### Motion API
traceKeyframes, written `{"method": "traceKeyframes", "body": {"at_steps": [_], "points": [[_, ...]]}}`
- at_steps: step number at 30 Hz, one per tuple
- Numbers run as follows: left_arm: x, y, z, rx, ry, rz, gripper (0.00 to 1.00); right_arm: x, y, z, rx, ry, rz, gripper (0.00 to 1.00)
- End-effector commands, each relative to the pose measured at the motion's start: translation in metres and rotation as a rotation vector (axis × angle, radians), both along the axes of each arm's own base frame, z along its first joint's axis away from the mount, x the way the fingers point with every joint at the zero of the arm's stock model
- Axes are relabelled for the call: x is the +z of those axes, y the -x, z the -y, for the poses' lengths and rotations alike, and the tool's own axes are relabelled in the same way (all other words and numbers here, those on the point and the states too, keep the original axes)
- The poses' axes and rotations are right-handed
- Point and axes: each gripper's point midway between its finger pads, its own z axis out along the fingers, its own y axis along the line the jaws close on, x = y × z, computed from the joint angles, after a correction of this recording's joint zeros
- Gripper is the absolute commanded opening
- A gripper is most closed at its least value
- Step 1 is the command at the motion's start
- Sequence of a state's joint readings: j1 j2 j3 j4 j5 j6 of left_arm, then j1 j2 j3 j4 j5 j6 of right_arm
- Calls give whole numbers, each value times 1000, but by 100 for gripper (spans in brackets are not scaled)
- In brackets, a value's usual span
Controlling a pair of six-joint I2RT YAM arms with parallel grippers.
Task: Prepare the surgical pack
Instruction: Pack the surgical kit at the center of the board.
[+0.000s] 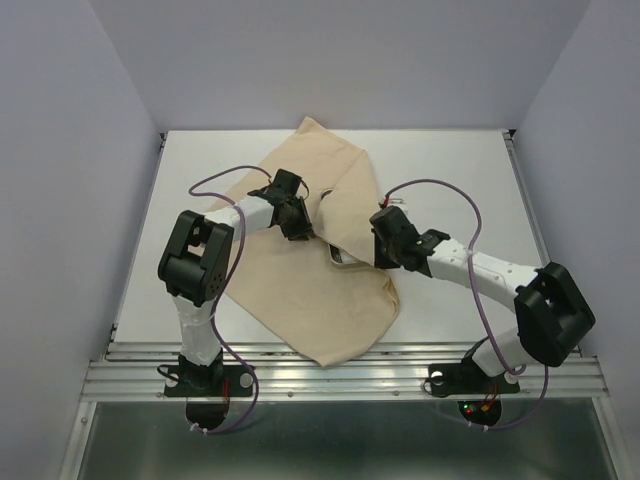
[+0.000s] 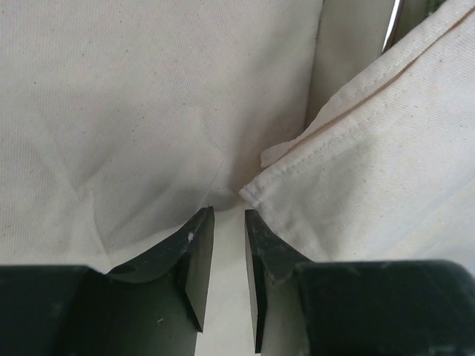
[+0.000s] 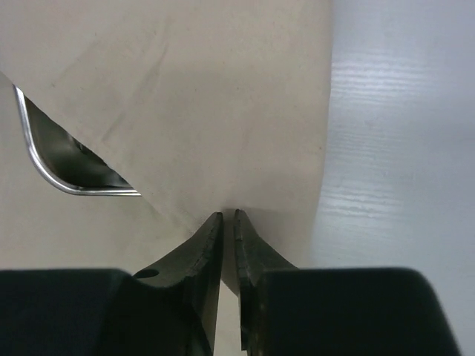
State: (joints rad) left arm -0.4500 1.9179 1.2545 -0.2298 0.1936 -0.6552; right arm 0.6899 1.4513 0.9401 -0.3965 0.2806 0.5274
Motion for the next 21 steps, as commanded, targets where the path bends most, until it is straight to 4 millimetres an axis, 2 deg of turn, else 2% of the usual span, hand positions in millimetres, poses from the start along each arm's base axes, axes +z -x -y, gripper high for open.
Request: {"method": "traceKeyframes", "body": {"at_steps": [1, 4, 7, 11, 16, 19, 21], "points": [[22, -4, -1, -9, -8, 50, 34, -19, 10, -9, 28, -40, -55, 15], [23, -3, -2, -7, -12, 50, 34, -31, 16, -10, 45, -43, -85, 10], [31, -5, -3, -3, -13, 67, 34, -29, 17, -12, 64, -50, -84, 9], [48, -10, -6, 6, -15, 100, 34, -1, 6, -5, 31, -39, -4, 10], [72, -17, -22, 42, -35, 143, 34, 48, -6, 7, -14, -38, 129, 12], [84, -20, -23, 51, -23, 171, 33, 62, -9, 14, -34, -25, 174, 14], [87, -22, -18, 45, -5, 176, 32, 61, -8, 18, -45, -12, 173, 15]]}}
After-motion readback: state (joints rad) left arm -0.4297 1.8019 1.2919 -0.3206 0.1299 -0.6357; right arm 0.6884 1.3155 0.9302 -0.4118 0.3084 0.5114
